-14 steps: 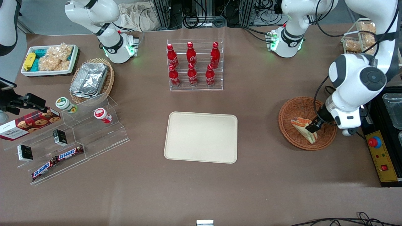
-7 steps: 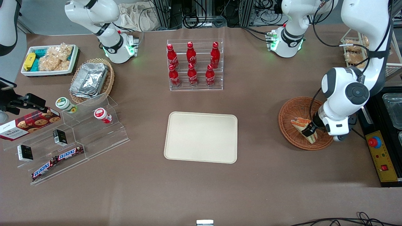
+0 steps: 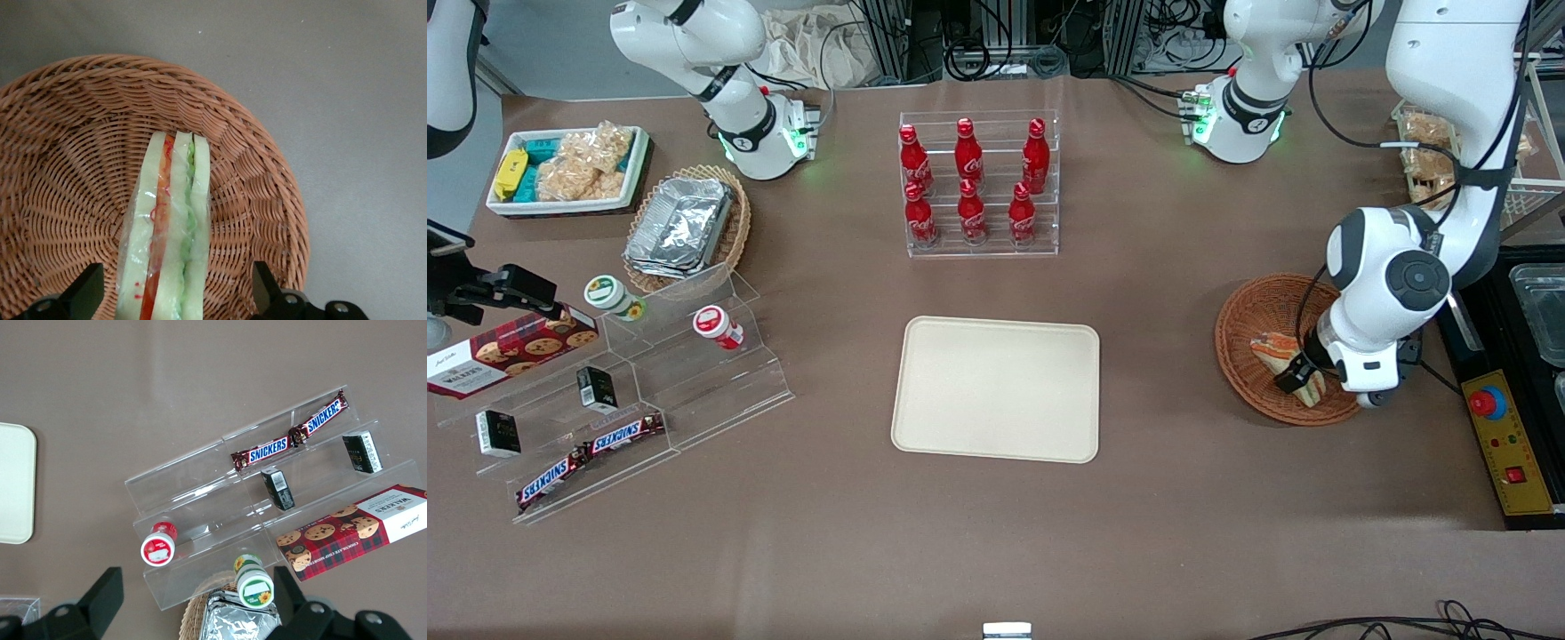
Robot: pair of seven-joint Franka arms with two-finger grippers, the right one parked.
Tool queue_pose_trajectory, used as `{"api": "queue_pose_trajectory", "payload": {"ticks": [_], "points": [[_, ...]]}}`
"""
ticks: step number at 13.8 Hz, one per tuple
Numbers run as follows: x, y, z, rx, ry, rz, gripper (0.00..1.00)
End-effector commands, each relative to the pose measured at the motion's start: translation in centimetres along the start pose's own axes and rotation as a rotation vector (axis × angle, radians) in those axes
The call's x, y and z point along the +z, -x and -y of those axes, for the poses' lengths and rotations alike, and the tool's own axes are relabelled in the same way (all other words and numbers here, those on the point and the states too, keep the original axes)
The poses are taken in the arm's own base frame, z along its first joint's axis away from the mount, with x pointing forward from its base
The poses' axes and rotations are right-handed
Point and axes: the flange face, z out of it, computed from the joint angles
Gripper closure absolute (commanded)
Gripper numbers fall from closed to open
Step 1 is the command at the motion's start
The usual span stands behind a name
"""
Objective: Place sandwich from basket to tray
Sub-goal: 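Lower the open left gripper around the wrapped sandwich, then close the left gripper on the sandwich and lift it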
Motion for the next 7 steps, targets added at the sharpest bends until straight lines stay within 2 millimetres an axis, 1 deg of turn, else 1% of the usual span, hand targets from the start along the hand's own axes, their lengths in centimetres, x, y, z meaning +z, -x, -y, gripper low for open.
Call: {"api": "queue_pose_trajectory", "payload": {"ticks": [1, 2, 3, 4, 5, 6, 7], "points": [[0.4, -0.2, 0.0, -0.001, 0.002, -0.022, 0.64], [0.2, -0.3, -0.1, -0.006, 0.004, -0.025, 0.93], [0.0, -0.3, -0.1, -0.032, 0.005, -0.026, 1.0], [-0.6, -0.5, -0.5, -0.047, 0.013, -0.034, 1.0], [-1.9, -1.2, -1.0, -0.051, 0.022, -0.047, 1.0], [-3.3, -1.6, -1.4, -0.043, 0.005, -0.044, 1.0], [-5.6, -2.5, -2.0, -0.038, -0.018, -0.042, 1.0]]}}
